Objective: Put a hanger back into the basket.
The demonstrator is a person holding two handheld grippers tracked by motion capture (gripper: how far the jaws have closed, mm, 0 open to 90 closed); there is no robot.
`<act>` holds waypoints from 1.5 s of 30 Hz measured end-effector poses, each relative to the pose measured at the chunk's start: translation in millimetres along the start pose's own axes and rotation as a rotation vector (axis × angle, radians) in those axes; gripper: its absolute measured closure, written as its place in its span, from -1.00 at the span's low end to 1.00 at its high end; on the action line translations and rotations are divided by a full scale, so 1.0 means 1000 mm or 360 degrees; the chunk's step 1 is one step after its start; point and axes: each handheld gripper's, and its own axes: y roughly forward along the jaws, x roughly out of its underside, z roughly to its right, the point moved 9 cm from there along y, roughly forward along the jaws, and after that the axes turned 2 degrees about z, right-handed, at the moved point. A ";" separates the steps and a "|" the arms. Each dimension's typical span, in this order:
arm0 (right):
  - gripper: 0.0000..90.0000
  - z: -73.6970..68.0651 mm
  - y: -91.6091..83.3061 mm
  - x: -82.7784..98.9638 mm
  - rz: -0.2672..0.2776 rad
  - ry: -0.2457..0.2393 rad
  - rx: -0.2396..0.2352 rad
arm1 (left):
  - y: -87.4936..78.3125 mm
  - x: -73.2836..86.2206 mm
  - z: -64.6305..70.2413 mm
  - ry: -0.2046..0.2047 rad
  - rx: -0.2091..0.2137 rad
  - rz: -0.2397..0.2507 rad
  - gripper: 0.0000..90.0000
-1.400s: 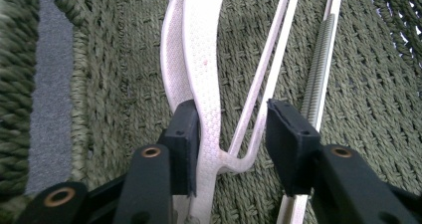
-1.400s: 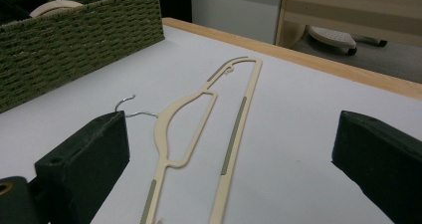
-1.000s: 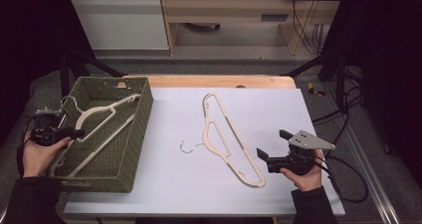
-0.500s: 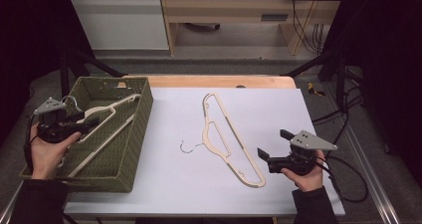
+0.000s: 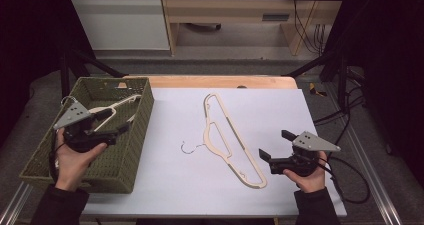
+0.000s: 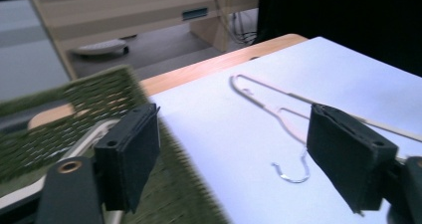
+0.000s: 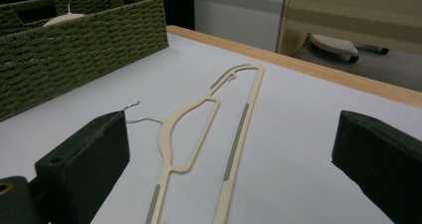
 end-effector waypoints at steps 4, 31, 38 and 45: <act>-0.95 0.000 0.000 0.000 0.0004 -0.0005 -0.0002 | 0.009 -0.003 0.028 0.0045 0.0069 0.0022 -0.62; -0.94 -0.003 0.000 0.000 0.0013 -0.0013 -0.0022 | 0.106 0.031 0.131 0.0180 0.0227 -0.0150 -0.68; -0.94 -0.003 0.001 0.002 0.0006 -0.0017 -0.0035 | 0.136 0.050 0.126 0.0118 0.0267 -0.0240 -0.63; -0.92 -0.004 0.003 0.004 0.0001 -0.0019 -0.0046 | 0.161 0.067 0.124 0.0148 0.0280 -0.0346 -0.45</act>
